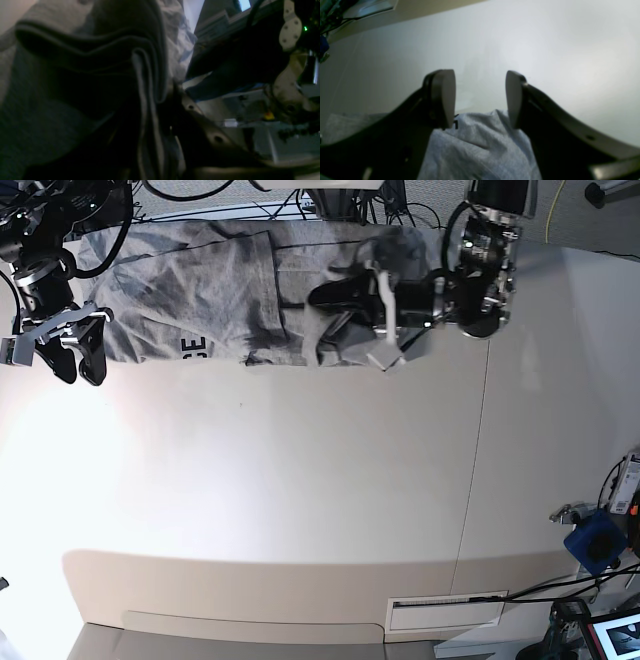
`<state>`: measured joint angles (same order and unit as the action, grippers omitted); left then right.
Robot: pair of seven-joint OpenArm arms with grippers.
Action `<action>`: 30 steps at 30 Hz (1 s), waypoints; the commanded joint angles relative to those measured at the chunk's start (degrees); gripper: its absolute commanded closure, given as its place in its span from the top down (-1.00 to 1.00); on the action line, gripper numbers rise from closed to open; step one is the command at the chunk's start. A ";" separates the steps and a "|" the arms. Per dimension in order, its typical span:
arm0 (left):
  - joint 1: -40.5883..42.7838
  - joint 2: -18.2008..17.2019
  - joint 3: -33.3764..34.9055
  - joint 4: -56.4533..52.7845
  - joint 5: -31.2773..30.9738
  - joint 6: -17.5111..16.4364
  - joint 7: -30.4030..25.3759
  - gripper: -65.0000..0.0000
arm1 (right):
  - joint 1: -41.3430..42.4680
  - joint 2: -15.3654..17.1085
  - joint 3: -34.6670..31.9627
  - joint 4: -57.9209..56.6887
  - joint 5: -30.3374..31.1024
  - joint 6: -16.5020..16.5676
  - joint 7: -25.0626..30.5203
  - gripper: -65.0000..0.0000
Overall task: Fold the T-shirt properly
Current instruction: 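Grasp the shirt's other end with the left gripper and fold it toward the middle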
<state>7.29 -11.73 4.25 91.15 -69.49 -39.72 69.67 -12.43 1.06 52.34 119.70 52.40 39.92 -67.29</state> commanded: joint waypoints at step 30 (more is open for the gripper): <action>-2.69 5.20 1.29 -0.17 3.17 -0.28 -5.49 -1.00 | 0.17 0.68 0.15 0.98 1.33 0.08 1.33 -0.03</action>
<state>5.21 -6.74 5.39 90.24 -65.01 -39.70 65.23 -12.40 1.06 52.34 119.70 52.40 39.92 -67.29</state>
